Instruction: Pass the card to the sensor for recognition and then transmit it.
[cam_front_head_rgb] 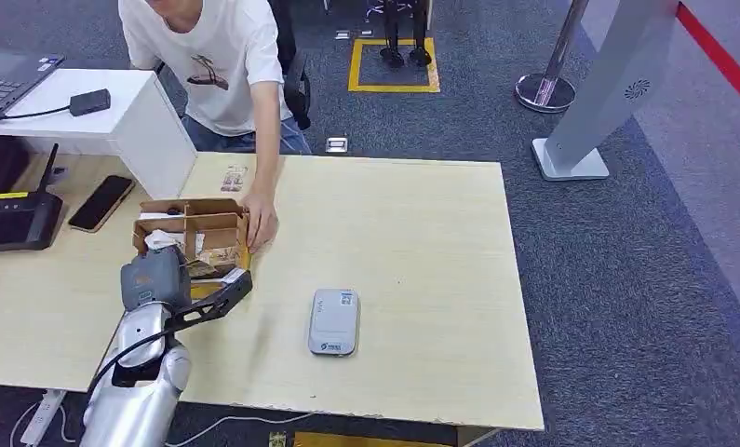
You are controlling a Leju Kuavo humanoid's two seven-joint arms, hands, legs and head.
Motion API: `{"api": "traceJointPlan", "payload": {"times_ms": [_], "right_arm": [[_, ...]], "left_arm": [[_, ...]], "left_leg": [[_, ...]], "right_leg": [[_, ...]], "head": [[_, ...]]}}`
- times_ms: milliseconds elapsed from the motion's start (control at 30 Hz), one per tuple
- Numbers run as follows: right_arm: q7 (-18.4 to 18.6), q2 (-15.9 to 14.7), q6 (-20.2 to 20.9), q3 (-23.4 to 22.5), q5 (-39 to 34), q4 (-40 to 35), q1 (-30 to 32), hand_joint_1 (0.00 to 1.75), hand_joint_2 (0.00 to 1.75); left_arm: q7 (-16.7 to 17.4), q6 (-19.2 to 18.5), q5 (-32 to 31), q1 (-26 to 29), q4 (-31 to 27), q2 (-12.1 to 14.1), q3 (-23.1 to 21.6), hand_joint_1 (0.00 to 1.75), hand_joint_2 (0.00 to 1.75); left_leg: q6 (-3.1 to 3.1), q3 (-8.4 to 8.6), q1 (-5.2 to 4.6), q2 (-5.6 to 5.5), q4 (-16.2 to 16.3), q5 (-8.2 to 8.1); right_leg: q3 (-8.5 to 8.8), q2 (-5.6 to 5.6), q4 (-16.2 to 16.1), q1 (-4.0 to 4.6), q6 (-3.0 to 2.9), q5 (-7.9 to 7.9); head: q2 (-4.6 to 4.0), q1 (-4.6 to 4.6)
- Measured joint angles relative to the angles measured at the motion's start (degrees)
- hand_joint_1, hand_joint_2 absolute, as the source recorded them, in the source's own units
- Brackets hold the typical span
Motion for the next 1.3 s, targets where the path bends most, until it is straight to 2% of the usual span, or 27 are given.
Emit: {"api": "traceJointPlan", "payload": {"times_ms": [233,633,867,1300], "right_arm": [[0.0,0.0,0.0,0.5,0.0,0.0,0.0,0.0,1.75],[0.0,0.0,-0.1,0.8,0.0,0.0,0.0,0.0,1.75],[0.0,0.0,-0.1,0.8,0.0,0.0,0.0,0.0,1.75],[0.0,0.0,-0.1,0.9,0.0,0.5,-0.3,0.0,1.75]], "left_arm": [[0.2,0.3,0.0,-0.3,0.3,0.6,-0.6,1.75,1.75],[1.6,-1.6,0.0,-3.6,-4.5,4.7,-5.1,1.75,1.75],[1.3,-1.5,0.0,-4.3,-5.6,5.5,-6.6,1.75,1.75],[1.1,-1.4,0.0,-5.4,-6.0,6.3,-6.8,1.75,1.75]], "left_leg": [[0.0,0.01,0.0,0.0,0.0,0.0],[0.0,0.0,0.0,0.01,0.0,0.01],[0.0,0.0,0.0,0.0,0.0,0.0],[0.0,0.0,0.0,0.0,0.0,0.01]], "right_leg": [[0.0,0.01,0.0,0.0,0.0,0.0],[0.01,0.0,0.0,0.0,0.0,0.01],[0.0,0.0,0.0,0.0,0.0,0.0],[0.0,0.0,0.0,0.0,0.0,0.0]], "head": [[0.0,0.0],[0.0,0.0],[0.0,0.0],[0.0,0.0]]}}
